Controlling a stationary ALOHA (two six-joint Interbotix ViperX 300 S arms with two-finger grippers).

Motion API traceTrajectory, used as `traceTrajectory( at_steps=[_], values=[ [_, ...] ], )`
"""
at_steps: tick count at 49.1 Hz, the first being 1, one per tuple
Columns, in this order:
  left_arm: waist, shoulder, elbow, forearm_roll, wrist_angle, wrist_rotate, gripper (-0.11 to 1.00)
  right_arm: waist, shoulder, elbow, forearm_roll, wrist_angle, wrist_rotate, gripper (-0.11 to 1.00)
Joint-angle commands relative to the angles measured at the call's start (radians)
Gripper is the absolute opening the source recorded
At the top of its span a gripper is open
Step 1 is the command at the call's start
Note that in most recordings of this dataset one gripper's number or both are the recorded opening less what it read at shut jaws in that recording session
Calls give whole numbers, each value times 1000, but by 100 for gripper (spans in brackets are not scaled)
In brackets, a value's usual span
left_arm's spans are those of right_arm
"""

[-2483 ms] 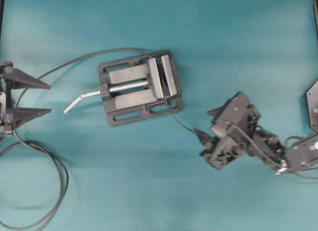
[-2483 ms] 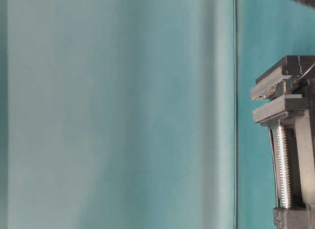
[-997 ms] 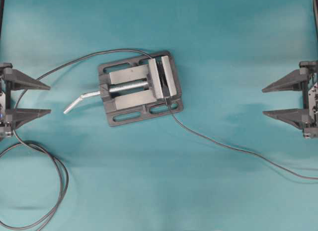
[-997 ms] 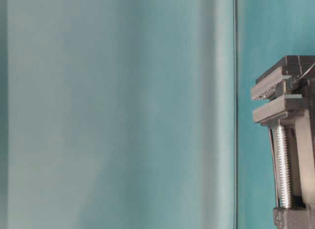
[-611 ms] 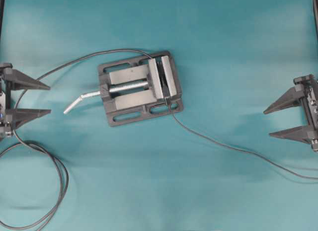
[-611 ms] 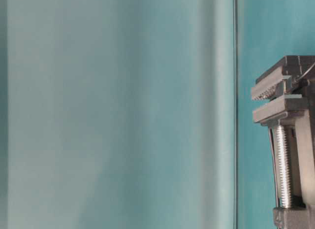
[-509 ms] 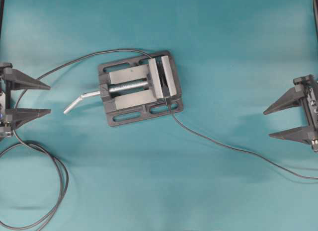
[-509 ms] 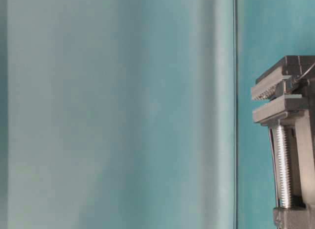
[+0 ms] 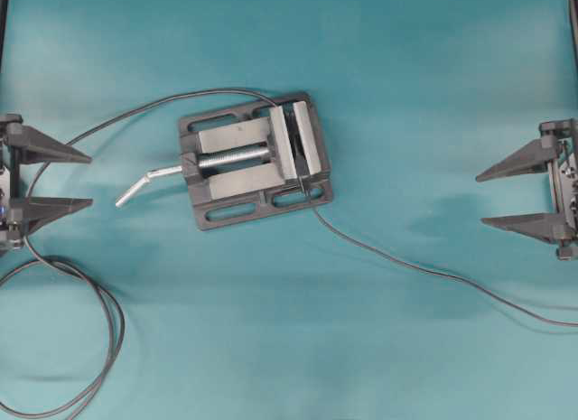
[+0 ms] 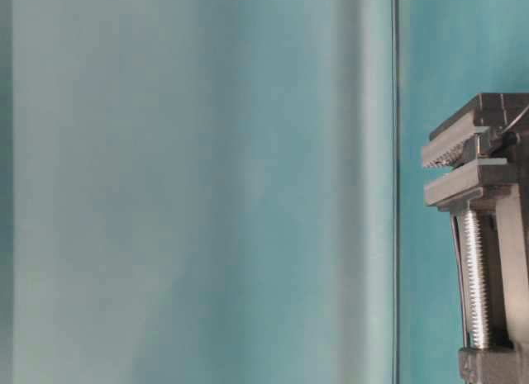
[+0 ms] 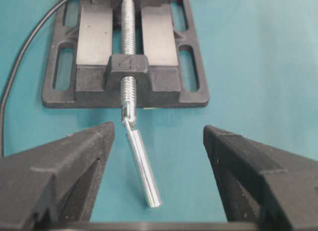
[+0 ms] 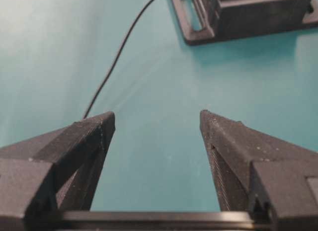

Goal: Insert the USB cable into the fixed female connector.

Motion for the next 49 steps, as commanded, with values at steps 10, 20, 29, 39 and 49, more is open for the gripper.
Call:
traceTrajectory(
  at_steps=[10,20,29,39,49],
  values=[
    [0,6,-14,2,-8,-8,88,0,5,3,-104,2,3,73],
    [0,5,-14,3,-8,-8,88,0,5,-2,-107,104,14,73],
    [0,6,-12,2,-9,-8,88,0,5,0,-112,112,14,73],
    [0,6,-12,3,-8,-8,88,0,5,5,-114,94,17,73],
    [2,6,-14,2,-8,-8,89,0,5,-5,-114,121,11,73]
  ],
)
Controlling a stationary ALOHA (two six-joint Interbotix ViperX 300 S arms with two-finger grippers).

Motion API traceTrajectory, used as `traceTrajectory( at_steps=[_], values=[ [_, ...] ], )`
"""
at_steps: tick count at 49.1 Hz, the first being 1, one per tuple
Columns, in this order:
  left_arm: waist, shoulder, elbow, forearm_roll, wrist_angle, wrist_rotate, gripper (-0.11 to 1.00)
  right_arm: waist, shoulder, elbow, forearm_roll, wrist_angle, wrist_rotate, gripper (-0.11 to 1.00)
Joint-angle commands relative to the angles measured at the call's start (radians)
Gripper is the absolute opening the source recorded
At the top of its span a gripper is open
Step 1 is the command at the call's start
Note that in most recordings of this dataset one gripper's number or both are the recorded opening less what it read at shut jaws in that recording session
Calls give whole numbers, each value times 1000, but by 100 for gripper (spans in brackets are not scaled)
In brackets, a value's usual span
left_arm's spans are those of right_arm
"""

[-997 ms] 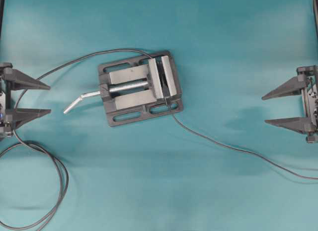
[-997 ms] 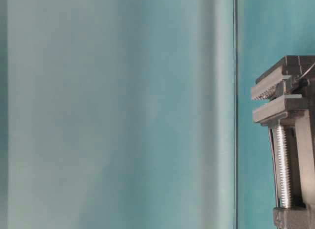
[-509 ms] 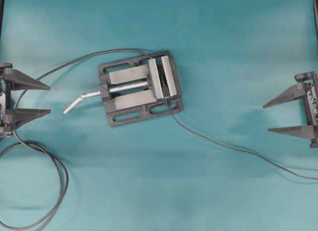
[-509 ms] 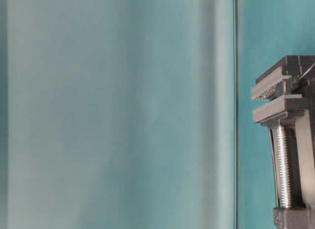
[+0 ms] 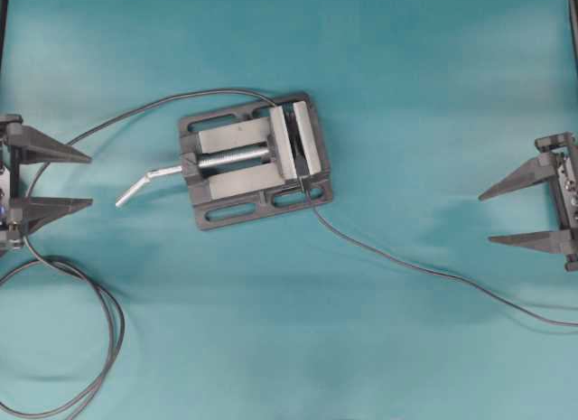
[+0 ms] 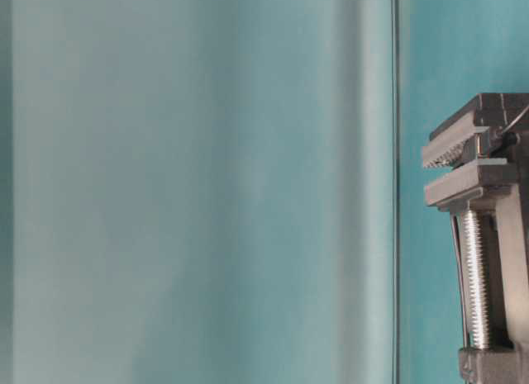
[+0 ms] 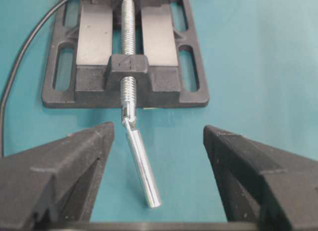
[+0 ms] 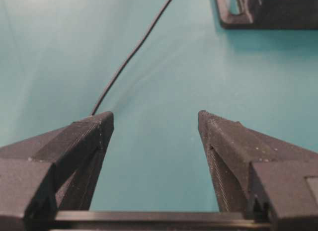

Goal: Insert the USB cable into the fixed female connector.

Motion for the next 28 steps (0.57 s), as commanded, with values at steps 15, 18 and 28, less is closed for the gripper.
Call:
traceTrajectory(
  at_steps=[15,18,28],
  values=[
    [2,8,-12,2,-11,-6,88,0,5,-23,-25,20,-3,73],
    [0,8,-14,3,-9,-8,88,0,5,-25,-25,21,-3,73],
    [0,8,-12,2,-9,-8,89,0,5,-25,-25,21,-3,73]
  ],
)
